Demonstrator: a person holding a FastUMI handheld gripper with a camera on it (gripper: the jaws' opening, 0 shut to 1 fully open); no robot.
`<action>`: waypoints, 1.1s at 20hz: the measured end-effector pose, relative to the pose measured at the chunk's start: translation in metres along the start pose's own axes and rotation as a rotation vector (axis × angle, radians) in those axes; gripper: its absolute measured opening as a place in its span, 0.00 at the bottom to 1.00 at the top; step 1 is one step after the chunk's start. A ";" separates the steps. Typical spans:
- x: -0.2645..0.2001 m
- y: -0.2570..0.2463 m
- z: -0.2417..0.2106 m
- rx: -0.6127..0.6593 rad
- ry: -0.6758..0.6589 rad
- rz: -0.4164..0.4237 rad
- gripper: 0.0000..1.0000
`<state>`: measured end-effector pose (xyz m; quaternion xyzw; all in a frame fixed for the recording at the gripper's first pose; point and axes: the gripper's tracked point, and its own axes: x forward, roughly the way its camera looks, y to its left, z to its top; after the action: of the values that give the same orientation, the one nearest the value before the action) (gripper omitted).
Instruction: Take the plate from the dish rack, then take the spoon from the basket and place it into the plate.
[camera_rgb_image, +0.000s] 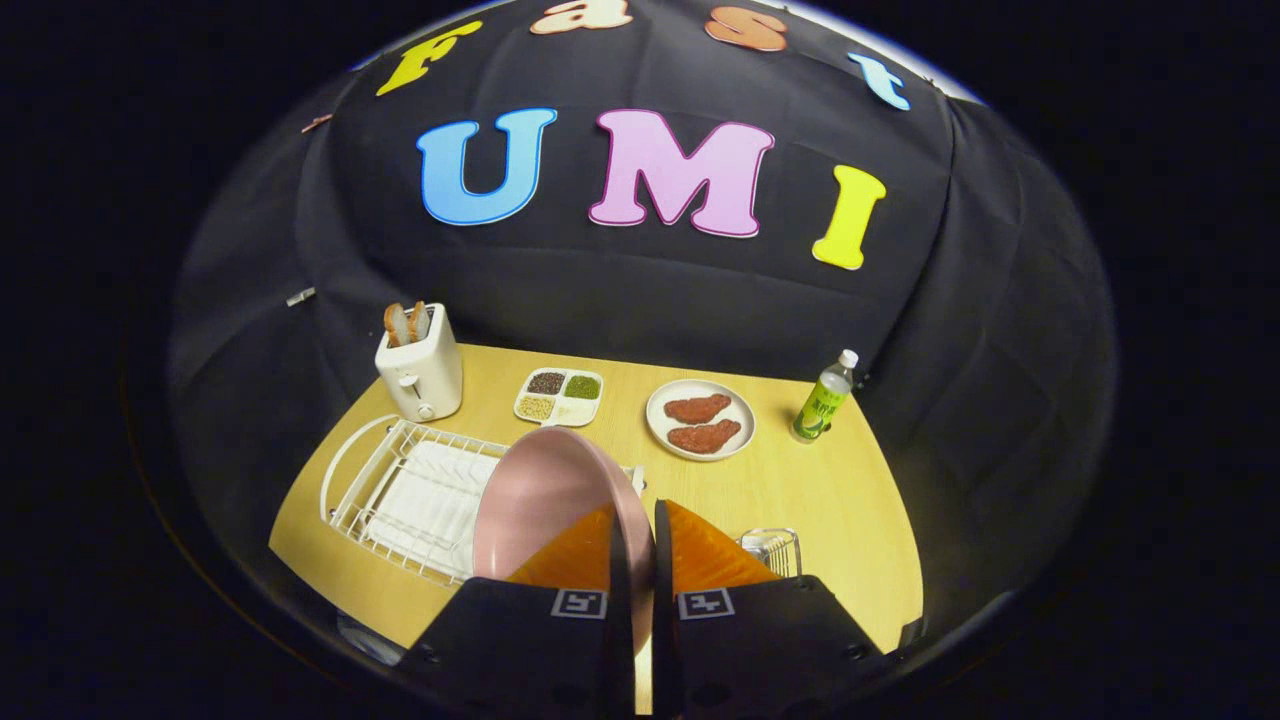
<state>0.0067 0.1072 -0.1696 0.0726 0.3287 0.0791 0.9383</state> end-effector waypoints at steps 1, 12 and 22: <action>-0.010 -0.005 -0.014 0.038 0.021 0.009 0.11; -0.049 0.012 -0.202 0.391 0.350 0.157 0.11; 0.017 0.026 -0.261 0.425 0.396 0.128 0.11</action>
<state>-0.1468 0.1578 -0.3773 0.2713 0.5092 0.0800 0.8129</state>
